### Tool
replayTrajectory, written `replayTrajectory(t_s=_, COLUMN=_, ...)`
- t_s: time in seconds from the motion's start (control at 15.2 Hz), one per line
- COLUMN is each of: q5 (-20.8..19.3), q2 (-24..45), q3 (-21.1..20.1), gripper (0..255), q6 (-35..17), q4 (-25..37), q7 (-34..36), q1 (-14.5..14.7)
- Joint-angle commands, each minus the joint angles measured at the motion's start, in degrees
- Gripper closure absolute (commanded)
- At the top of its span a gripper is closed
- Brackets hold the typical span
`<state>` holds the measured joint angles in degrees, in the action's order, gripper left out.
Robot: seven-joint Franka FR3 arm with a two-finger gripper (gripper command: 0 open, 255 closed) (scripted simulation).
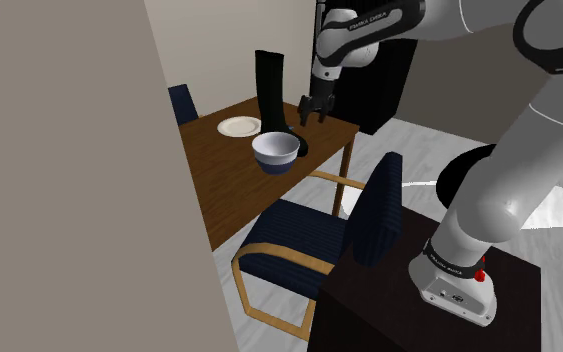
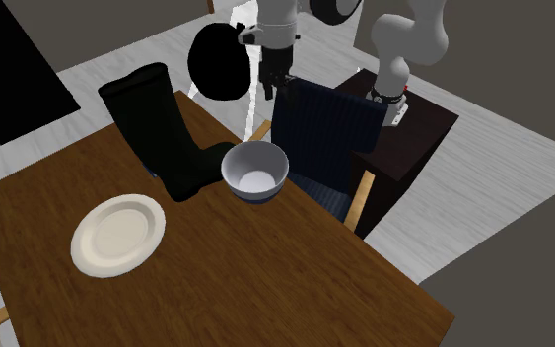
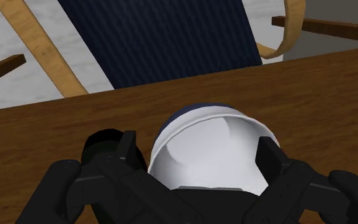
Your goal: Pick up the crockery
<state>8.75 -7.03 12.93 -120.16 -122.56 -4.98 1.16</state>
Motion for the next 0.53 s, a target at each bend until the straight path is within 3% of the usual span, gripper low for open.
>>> replayTrajectory(t_s=0.0, q5=2.1, q2=4.7, q3=1.0, gripper=0, q6=-1.5, q4=2.7, q7=-2.5, q1=-0.3)
replayTrajectory(t_s=0.46, q5=9.9, q2=20.8, q3=1.3, gripper=0, q6=-3.7, q4=14.7, q7=-8.4, q1=-2.1)
